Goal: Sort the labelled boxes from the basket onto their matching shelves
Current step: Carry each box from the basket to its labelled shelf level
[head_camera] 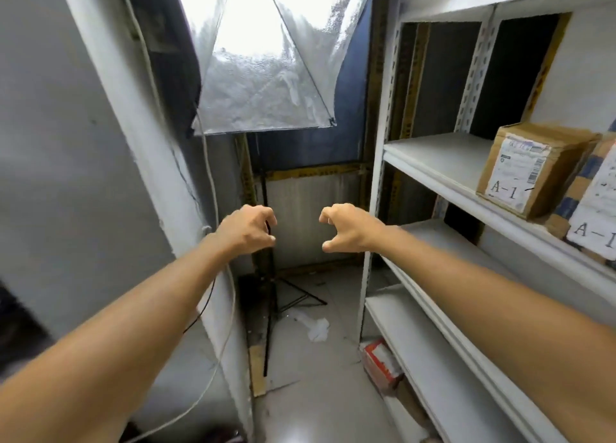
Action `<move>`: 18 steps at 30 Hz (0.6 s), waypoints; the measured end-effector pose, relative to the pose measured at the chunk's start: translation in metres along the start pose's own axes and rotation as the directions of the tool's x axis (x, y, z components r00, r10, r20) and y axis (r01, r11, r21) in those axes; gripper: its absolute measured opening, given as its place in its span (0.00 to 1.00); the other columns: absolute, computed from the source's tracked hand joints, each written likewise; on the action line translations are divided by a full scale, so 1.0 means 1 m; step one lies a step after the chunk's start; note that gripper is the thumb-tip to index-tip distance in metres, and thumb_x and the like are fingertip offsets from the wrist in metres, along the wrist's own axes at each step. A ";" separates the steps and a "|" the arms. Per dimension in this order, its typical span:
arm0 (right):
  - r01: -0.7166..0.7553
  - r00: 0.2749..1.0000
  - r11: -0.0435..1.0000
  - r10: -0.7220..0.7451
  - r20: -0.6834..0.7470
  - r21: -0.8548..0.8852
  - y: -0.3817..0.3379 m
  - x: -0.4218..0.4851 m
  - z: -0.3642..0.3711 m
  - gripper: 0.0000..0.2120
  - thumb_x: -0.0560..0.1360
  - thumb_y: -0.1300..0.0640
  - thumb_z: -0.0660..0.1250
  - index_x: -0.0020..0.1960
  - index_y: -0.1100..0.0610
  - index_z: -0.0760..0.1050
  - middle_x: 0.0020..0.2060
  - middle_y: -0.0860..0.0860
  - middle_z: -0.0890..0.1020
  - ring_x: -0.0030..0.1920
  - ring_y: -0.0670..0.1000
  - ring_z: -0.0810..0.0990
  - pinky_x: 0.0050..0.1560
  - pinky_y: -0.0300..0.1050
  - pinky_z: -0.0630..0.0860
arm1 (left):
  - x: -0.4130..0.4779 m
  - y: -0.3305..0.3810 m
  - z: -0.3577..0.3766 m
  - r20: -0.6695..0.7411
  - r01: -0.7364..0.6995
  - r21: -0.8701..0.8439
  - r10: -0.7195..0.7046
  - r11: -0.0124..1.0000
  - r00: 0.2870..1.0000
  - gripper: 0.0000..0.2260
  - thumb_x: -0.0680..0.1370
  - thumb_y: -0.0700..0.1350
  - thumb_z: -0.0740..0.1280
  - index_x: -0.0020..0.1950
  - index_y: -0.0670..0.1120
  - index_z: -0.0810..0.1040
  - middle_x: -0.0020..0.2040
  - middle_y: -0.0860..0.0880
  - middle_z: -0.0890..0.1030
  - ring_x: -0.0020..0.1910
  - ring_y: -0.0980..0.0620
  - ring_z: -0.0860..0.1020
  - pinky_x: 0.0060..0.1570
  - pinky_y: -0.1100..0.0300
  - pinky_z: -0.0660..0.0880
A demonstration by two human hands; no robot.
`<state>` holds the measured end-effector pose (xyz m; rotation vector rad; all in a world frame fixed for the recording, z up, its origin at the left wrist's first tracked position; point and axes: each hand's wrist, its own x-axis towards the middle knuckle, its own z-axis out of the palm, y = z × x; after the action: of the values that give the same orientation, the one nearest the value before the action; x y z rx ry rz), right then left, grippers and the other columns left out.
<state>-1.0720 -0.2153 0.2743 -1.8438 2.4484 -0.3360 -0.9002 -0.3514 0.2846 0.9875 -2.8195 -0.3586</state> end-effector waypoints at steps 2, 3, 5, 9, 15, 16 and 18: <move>0.089 0.995 0.996 -0.091 0.049 0.030 -0.039 0.004 0.012 0.27 0.72 0.49 0.72 0.68 0.57 0.70 0.61 0.53 0.76 0.59 0.53 0.76 0.56 0.45 0.76 | -0.038 -0.030 -0.006 -0.007 0.084 0.014 -0.084 0.996 0.996 0.14 0.72 0.47 0.70 0.58 0.50 0.78 0.52 0.50 0.82 0.50 0.49 0.80 0.51 0.54 0.77; 0.137 0.987 0.990 -0.140 0.073 0.043 -0.059 0.004 0.017 0.28 0.72 0.50 0.72 0.68 0.57 0.69 0.61 0.53 0.76 0.60 0.54 0.76 0.56 0.44 0.75 | -0.060 -0.044 -0.008 -0.013 0.137 0.023 -0.137 0.990 0.990 0.15 0.72 0.46 0.70 0.58 0.50 0.78 0.52 0.51 0.82 0.51 0.49 0.80 0.51 0.54 0.77; 0.235 0.963 0.970 -0.241 0.124 0.059 -0.103 0.000 0.027 0.28 0.72 0.50 0.72 0.69 0.57 0.69 0.61 0.54 0.77 0.59 0.55 0.76 0.56 0.46 0.76 | -0.107 -0.071 -0.011 -0.030 0.257 0.013 -0.256 0.966 0.966 0.15 0.71 0.46 0.70 0.58 0.51 0.78 0.51 0.52 0.82 0.52 0.48 0.80 0.53 0.54 0.77; 0.435 0.874 0.895 -0.446 0.196 0.095 -0.201 -0.030 0.053 0.29 0.72 0.49 0.73 0.68 0.59 0.70 0.61 0.54 0.77 0.59 0.55 0.76 0.52 0.43 0.72 | -0.221 -0.112 -0.011 -0.048 0.449 -0.039 -0.451 0.893 0.891 0.15 0.72 0.45 0.71 0.58 0.47 0.78 0.51 0.48 0.83 0.52 0.47 0.80 0.52 0.55 0.77; 0.659 0.670 0.729 -0.681 0.295 0.187 -0.339 -0.124 0.110 0.26 0.71 0.49 0.72 0.62 0.62 0.73 0.56 0.57 0.80 0.56 0.58 0.77 0.56 0.51 0.74 | -0.432 -0.133 -0.003 -0.006 0.676 0.003 -0.676 0.737 0.737 0.16 0.72 0.48 0.70 0.59 0.46 0.77 0.53 0.45 0.80 0.50 0.44 0.78 0.50 0.51 0.78; 0.690 0.626 0.693 -0.716 0.310 0.207 -0.361 -0.143 0.119 0.23 0.70 0.49 0.72 0.60 0.62 0.74 0.52 0.56 0.80 0.54 0.58 0.78 0.52 0.51 0.75 | -0.468 -0.131 -0.001 -0.010 0.706 0.005 -0.706 0.708 0.708 0.16 0.73 0.48 0.70 0.59 0.45 0.76 0.53 0.45 0.80 0.50 0.45 0.78 0.48 0.52 0.77; 0.768 0.526 0.605 -0.783 0.332 0.210 -0.406 -0.180 0.127 0.18 0.70 0.50 0.72 0.53 0.59 0.73 0.45 0.52 0.78 0.48 0.56 0.76 0.42 0.46 0.72 | -0.535 -0.126 0.001 -0.049 0.762 0.001 -0.761 0.648 0.647 0.15 0.73 0.47 0.69 0.58 0.45 0.77 0.51 0.46 0.80 0.48 0.46 0.78 0.46 0.51 0.78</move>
<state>-0.6159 -0.1669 0.2194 -2.5781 1.2084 -0.0103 -0.4099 -0.1106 0.2259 2.1387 -2.1955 -0.3663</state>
